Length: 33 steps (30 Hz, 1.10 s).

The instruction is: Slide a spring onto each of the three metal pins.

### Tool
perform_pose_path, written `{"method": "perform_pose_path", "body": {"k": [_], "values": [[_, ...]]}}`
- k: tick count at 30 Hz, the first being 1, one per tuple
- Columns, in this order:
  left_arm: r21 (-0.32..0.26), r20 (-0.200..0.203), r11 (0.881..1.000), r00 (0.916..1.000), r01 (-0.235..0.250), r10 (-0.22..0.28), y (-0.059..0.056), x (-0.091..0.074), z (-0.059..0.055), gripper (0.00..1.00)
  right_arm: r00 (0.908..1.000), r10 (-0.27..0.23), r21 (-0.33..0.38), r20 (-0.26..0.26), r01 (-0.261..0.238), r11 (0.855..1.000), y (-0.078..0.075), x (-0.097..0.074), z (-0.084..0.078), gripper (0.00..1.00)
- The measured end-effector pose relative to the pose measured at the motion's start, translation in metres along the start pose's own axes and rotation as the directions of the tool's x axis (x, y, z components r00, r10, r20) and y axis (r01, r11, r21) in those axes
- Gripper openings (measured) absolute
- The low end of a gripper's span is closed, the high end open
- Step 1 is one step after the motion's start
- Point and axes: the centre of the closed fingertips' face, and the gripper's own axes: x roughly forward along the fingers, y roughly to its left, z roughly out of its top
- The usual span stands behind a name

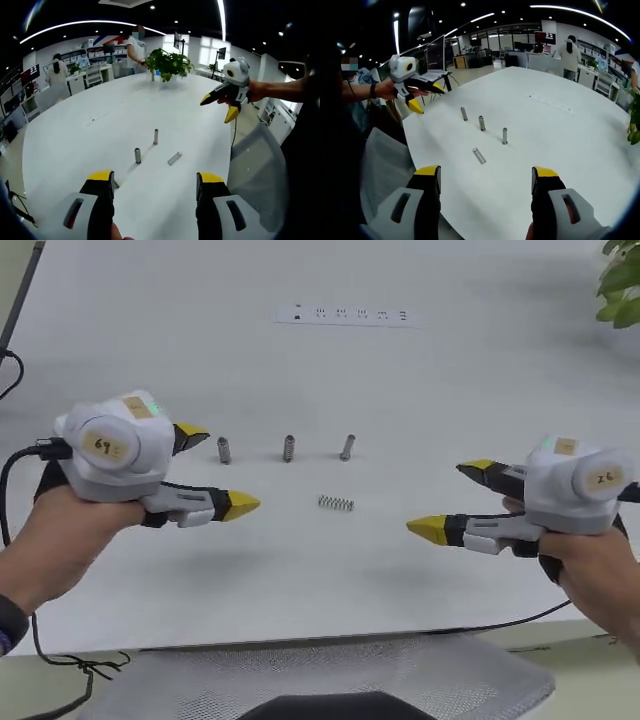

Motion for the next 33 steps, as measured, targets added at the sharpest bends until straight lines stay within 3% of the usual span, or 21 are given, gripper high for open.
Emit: {"method": "perform_pose_path", "body": {"k": [15, 28, 33], "values": [[0.059, -0.025, 0.994, 0.9957, 0.091, -0.090, -0.018, 0.037, 0.010, 0.61, 1.0000, 0.002, 0.002, -0.001, -0.002, 1.000, 0.000, -0.001, -0.002, 0.73], [0.109, -0.078, 0.979, 0.9829, 0.175, -0.167, -0.036, 0.073, 0.006, 0.58, 1.0000, 0.002, 0.003, -0.004, -0.002, 1.000, 0.000, -0.003, -0.004, 0.73], [0.118, -0.108, 0.971, 0.9749, 0.207, -0.195, -0.043, 0.088, -0.002, 0.57, 1.0000, 0.003, 0.006, -0.007, -0.003, 1.000, 0.001, -0.004, -0.005, 0.72]]}}
